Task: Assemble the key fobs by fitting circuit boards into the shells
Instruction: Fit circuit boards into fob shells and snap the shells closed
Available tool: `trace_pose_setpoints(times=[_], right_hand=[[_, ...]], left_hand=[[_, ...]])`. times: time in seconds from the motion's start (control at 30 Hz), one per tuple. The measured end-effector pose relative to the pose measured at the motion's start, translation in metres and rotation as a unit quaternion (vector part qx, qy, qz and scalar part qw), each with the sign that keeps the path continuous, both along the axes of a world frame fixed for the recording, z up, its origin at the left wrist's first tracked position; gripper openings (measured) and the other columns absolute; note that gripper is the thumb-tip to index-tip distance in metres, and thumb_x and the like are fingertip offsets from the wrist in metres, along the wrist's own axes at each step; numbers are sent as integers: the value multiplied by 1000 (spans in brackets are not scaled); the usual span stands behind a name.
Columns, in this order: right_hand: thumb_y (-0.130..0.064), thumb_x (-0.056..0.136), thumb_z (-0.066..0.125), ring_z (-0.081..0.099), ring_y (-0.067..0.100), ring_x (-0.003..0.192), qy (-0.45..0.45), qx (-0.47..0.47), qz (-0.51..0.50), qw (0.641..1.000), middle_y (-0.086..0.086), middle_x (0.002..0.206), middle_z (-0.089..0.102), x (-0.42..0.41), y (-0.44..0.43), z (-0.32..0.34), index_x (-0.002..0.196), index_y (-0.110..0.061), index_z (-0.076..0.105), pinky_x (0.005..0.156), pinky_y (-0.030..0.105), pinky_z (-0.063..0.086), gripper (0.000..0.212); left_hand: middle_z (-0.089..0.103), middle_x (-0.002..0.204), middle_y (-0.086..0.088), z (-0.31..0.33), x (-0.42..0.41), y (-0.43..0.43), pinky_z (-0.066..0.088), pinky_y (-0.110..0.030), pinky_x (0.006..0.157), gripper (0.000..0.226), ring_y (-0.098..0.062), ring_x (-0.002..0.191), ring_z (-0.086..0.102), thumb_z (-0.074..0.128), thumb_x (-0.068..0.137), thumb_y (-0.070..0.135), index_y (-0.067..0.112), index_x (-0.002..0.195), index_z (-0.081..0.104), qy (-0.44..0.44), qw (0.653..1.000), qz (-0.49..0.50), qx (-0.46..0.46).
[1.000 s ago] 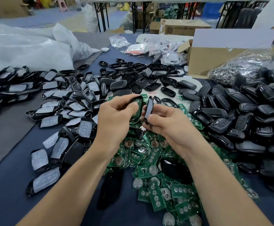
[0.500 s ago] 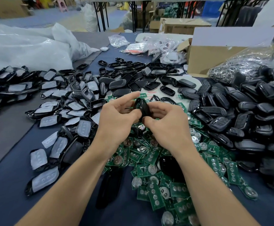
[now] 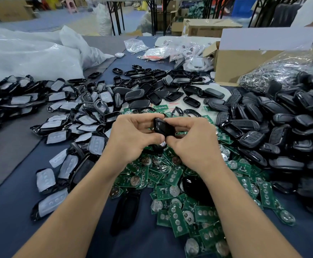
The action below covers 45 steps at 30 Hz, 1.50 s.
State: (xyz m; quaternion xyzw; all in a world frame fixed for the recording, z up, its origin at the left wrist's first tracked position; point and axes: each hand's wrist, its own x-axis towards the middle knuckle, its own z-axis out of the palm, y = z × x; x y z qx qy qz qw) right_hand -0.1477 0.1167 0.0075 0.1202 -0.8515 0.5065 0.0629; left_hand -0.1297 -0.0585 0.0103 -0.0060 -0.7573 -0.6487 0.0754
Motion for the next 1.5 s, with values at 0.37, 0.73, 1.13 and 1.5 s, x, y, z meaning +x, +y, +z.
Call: trace_pose_setpoints(times=[0.37,0.73,1.13,1.5], right_hand=[[-5,80,71,69,10,85,61,50,1,997,-9,106,78,6,-5,-2,121,-32,77,86,34,61,49],[-1,80,75,66,10,112,125,45,-22,991,-6,117,75,8,-9,-1,120,-25,79,107,33,50,46],[-10,84,78,77,22,79,-61,-180,-8,982,-3,79,80,-8,3,-1,86,-27,85,78,47,64,19],[6,83,78,76,23,80,-99,-291,17,951,8,82,80,-5,4,4,85,-16,82,80,37,62,22]], left_hand=[[82,93,-7,3,3,8,64,-30,72,29,-24,88,80,80,86,-2,23,100,83,-13,999,1,50],[81,85,-10,2,2,14,64,-28,72,30,-27,86,79,71,92,-6,19,86,85,14,994,77,73],[82,88,-3,-3,3,23,66,-33,76,23,-21,87,80,72,96,2,22,96,83,26,996,77,41],[81,86,6,-4,3,31,63,-23,72,39,-15,84,79,70,98,4,38,84,84,71,992,94,43]])
